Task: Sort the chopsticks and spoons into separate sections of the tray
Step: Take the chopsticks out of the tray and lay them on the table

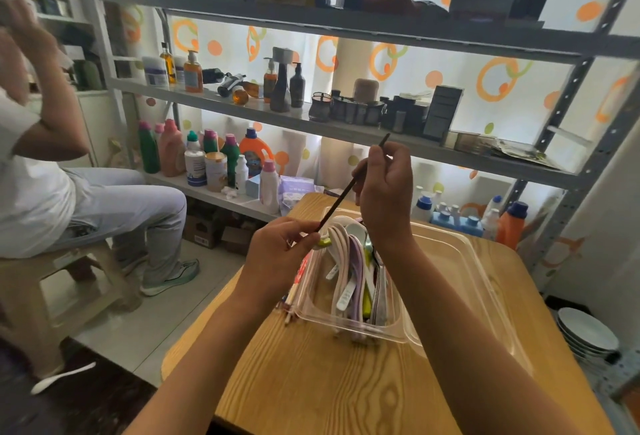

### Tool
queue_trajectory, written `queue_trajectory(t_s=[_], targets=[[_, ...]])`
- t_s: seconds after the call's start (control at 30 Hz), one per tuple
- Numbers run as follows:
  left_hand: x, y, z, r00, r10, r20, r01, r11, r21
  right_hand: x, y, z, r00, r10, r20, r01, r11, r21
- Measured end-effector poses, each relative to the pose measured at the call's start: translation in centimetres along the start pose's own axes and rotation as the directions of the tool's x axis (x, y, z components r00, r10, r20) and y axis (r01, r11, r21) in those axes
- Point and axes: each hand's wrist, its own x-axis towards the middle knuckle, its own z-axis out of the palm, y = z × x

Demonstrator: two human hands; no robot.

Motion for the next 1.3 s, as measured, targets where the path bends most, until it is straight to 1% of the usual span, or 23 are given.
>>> queue_trajectory(t_s=[0.07, 0.1, 0.23, 0.37, 0.43, 0.47, 0.57, 0.6, 0.7, 0.77, 0.83, 0.93, 1.07, 1.23, 1.3], targets=[[0.1, -0.3, -0.2, 0.999, 0.016, -0.049, -0.014, 0.998, 0.056, -0.1, 0.5, 0.5, 0.999, 0.028, 0.02, -0.027, 0.999, -0.036], [0.2, -0.6, -0.4, 0.998, 0.02, -0.056, -0.015, 0.997, 0.076, -0.2, 0.6, 0.8, 0.998, 0.042, 0.043, -0.041, 0.999, -0.027], [0.3, -1.7, -0.7, 1.0, 0.019, -0.019, -0.016, 0.99, 0.14, -1.0, 0.1, 0.8, 0.992, 0.065, 0.103, -0.076, 0.992, 0.101], [0.3, -3.2, -0.8, 0.996, -0.082, 0.032, 0.077, 0.989, 0.128, -1.1, 1.0, 1.6, 0.961, 0.174, 0.213, -0.203, 0.971, 0.123], [0.4, -4.4, -0.7, 0.99, -0.137, 0.022, 0.133, 0.98, 0.146, -1.3, 1.2, 2.1, 0.941, 0.213, 0.261, -0.242, 0.967, 0.082], [0.5, -5.1, -0.7, 0.987, -0.163, -0.004, 0.162, 0.973, 0.163, -1.5, 1.3, 2.1, 0.94, 0.214, 0.266, -0.241, 0.968, 0.072], [0.9, -7.1, -0.3, 0.962, -0.241, -0.125, 0.267, 0.925, 0.271, -2.3, 1.8, 1.5, 0.944, 0.217, 0.249, -0.239, 0.969, 0.061], [1.0, -7.7, 0.0, 0.952, -0.27, -0.143, 0.303, 0.9, 0.314, -2.6, 2.1, 1.1, 0.942, 0.225, 0.249, -0.244, 0.968, 0.052], [1.1, -9.3, 1.0, 0.91, -0.388, -0.144, 0.411, 0.809, 0.421, -2.9, 3.8, -0.5, 0.938, 0.256, 0.232, -0.26, 0.966, -0.016], [0.9, -10.2, 1.4, 0.888, -0.439, -0.14, 0.448, 0.753, 0.482, -2.7, 5.0, -1.6, 0.936, 0.281, 0.212, -0.27, 0.96, -0.078], [0.9, -10.8, 1.7, 0.881, -0.448, -0.151, 0.456, 0.721, 0.521, -2.5, 6.0, -2.6, 0.94, 0.293, 0.172, -0.28, 0.955, -0.097], [0.7, -10.9, 2.0, 0.891, -0.424, -0.163, 0.44, 0.717, 0.54, -2.3, 7.0, -3.6, 0.962, 0.259, 0.087, -0.252, 0.964, -0.078], [0.6, -10.8, 2.3, 0.898, -0.422, -0.126, 0.407, 0.687, 0.602, -2.0, 8.3, -4.4, 0.959, 0.281, 0.026, -0.278, 0.958, -0.075], [0.8, -10.9, 2.6, 0.918, -0.395, -0.037, 0.339, 0.731, 0.592, -1.3, 8.7, -5.2, 0.952, 0.305, 0.024, -0.301, 0.948, -0.099], [1.0, -11.1, 2.7, 0.918, -0.395, -0.028, 0.334, 0.733, 0.593, -0.8, 8.5, -5.7, 0.943, 0.33, 0.04, -0.322, 0.936, -0.144]])
